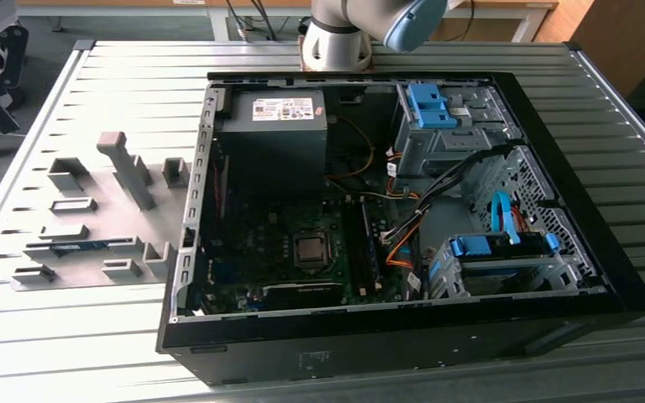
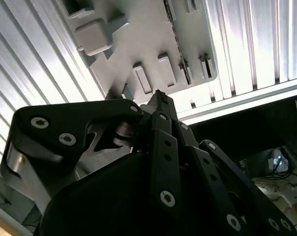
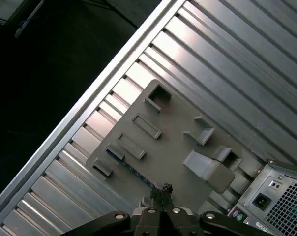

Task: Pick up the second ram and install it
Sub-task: 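Pick up the second ram and move it above second insertion slot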

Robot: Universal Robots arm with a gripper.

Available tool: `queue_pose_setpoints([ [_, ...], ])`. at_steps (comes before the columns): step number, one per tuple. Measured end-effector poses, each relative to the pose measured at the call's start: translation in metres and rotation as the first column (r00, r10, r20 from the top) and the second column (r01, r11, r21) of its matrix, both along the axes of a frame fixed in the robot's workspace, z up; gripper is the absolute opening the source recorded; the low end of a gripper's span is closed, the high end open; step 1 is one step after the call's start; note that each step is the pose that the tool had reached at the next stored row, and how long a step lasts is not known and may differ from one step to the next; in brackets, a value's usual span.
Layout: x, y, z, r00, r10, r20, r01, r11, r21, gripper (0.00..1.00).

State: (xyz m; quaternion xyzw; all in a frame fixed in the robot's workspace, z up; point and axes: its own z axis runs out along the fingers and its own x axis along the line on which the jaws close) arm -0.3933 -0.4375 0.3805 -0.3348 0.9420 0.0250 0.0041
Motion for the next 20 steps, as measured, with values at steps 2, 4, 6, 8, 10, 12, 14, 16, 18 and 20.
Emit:
queue_pose_setpoints([
  [2,0.0,0.0,-0.0001,0.9994,0.036,0.0,-0.036,0.9994,0.0,0.11],
  [4,0.0,0.0,-0.0001,0.9975,0.07,0.0,-0.07,0.9975,0.0,0.11],
  [6,0.0,0.0,0.0,0.9969,0.079,-0.0001,-0.079,0.9969,0.0,0.11],
  [8,0.0,0.0,-0.0001,0.9968,0.079,-0.0001,-0.079,0.9968,0.0,0.11],
  [10,0.0,0.0,-0.0001,0.9968,0.079,0.0,-0.079,0.9968,0.0,0.11],
  [12,0.0,0.0,-0.0001,0.9968,0.08,0.0,-0.08,0.9968,0.0,0.11],
  [14,0.0,0.0,-0.0001,0.9967,0.081,0.0,-0.081,0.9967,0.0,0.11],
  [16,0.0,0.0,-0.0001,0.9962,0.088,0.0,-0.088,0.9962,0.0,0.11],
  [18,0.0,-0.0001,-0.0001,0.9946,0.104,0.0,-0.104,0.9946,0.0,0.11],
  [20,0.0,-0.0001,-0.0001,0.9919,0.127,0.0,-0.127,0.9919,0.0,0.11],
])
